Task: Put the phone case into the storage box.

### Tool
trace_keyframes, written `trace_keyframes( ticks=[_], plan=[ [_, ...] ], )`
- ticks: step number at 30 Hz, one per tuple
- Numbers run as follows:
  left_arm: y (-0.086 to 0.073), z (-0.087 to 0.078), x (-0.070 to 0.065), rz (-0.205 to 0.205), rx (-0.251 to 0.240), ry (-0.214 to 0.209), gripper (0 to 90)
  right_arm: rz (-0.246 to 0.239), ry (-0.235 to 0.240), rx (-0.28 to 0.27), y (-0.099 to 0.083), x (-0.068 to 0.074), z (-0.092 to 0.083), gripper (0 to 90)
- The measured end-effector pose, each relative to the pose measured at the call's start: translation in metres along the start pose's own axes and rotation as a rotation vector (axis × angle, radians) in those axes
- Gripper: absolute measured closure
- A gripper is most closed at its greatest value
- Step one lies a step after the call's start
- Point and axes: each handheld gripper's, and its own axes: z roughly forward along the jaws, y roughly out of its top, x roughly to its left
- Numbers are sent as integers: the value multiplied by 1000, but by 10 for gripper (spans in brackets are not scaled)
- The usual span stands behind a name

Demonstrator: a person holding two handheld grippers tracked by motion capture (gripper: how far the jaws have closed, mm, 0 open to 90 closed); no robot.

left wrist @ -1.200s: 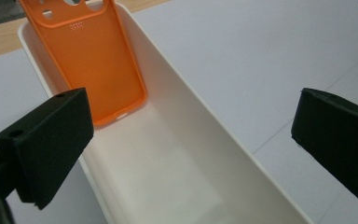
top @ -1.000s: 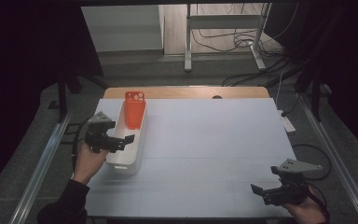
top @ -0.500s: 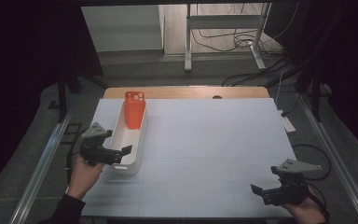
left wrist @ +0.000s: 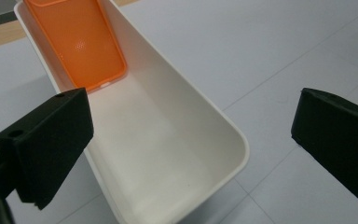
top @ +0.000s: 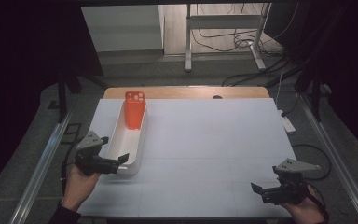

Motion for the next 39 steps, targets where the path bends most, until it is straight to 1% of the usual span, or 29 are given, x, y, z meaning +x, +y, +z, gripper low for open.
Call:
trace_keyframes(
  ticks=[2,4,8,12,15,18,20,29,35,39],
  plan=[
    [-2,-2,-2,5,2,5,0,-1,-16,1,0,1,0,0],
    [-4,-4,-3,7,3,8,0,-1,-20,2,0,1,0,0],
    [-8,-9,-6,1,-3,6,0,-7,-41,16,1,3,1,0],
    [-12,-12,-9,-1,1,5,0,-16,-58,27,2,4,3,0],
    [-14,-14,-10,-1,1,6,0,-15,-61,23,1,4,2,0],
    [-17,-16,-12,-9,12,3,0,-9,-60,22,1,4,2,0],
    [-19,-18,-13,-7,20,10,0,-8,-59,22,1,4,1,0],
    [-29,-27,-16,-25,38,26,0,-8,-60,29,1,3,2,0],
    [-37,-31,-20,-14,71,44,0,-7,-56,31,1,2,2,0],
    [-41,-34,-23,-18,73,47,0,-8,-53,33,1,2,2,0]
  ],
)
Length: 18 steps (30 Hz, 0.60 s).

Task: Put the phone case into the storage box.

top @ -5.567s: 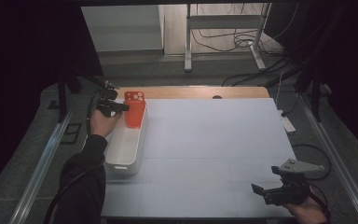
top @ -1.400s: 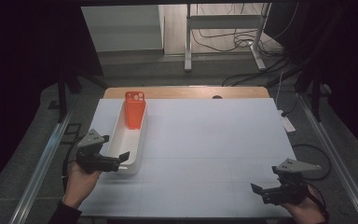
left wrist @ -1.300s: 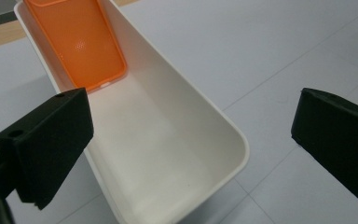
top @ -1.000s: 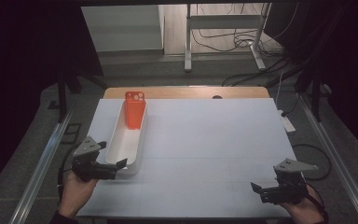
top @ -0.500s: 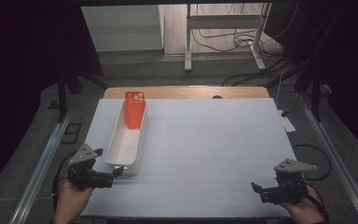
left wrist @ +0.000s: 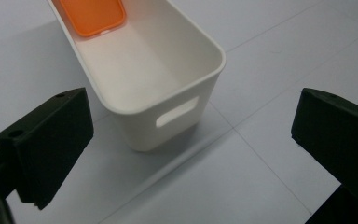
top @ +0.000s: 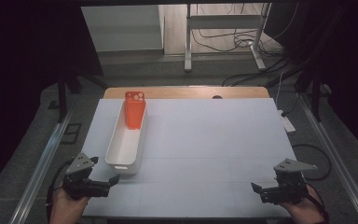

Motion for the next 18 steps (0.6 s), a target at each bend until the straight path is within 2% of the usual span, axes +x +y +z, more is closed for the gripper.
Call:
trace_keyframes(
  ticks=[8,18],
  plan=[
    [-12,-7,-2,-33,-1,-3,0,-4,3,1,0,0,0,0],
    [-23,-12,-4,-44,18,15,0,-4,4,2,0,0,0,0]
  ],
)
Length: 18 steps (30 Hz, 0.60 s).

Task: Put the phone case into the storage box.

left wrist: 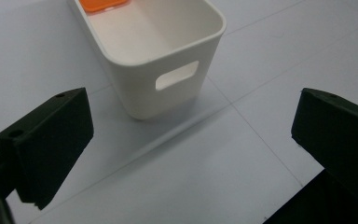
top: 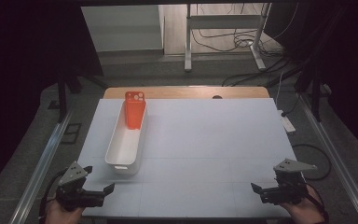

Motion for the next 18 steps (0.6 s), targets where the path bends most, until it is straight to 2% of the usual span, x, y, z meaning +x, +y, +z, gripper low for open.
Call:
trace_keyframes(
  ticks=[13,18],
  plan=[
    [-12,-5,-3,-13,48,18,0,-1,3,3,0,0,0,0],
    [-13,-6,-4,-16,47,31,0,-1,3,6,0,1,0,0]
  ],
)
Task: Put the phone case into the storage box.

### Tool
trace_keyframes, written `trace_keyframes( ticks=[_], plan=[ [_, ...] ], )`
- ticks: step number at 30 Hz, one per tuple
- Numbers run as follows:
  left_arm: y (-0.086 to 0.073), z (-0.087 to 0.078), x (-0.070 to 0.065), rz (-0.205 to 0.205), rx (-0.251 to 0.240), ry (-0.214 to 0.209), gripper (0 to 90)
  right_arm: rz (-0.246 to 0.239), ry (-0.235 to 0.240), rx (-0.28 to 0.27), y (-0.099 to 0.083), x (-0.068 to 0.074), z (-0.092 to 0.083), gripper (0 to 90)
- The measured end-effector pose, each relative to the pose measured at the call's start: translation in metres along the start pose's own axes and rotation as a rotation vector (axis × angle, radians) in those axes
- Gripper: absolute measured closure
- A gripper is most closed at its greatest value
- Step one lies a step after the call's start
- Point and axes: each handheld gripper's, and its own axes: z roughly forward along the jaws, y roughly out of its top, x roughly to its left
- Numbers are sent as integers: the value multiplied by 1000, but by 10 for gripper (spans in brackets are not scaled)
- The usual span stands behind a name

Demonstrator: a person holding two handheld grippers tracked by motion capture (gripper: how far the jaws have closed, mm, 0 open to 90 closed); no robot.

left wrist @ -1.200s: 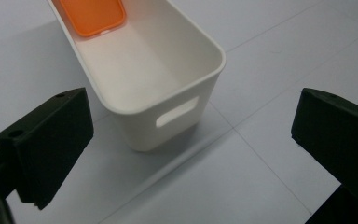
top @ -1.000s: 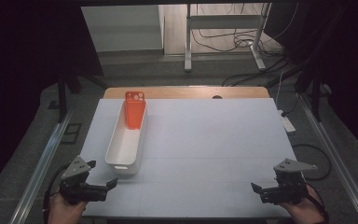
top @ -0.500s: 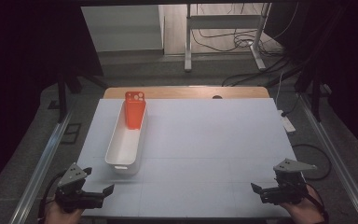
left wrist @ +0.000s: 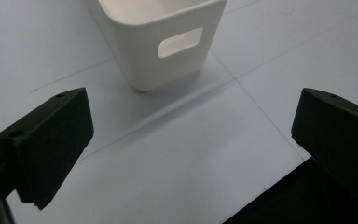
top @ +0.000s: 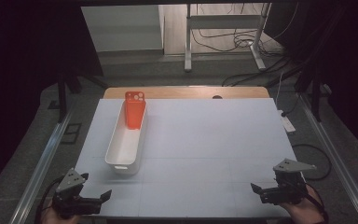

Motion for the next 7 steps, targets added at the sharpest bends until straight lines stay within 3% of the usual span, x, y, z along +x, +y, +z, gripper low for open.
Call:
trace_keyframes(
  ticks=[7],
  plan=[
    [1,2,0,-8,16,-2,0,-3,2,5,0,0,1,0]
  ],
)
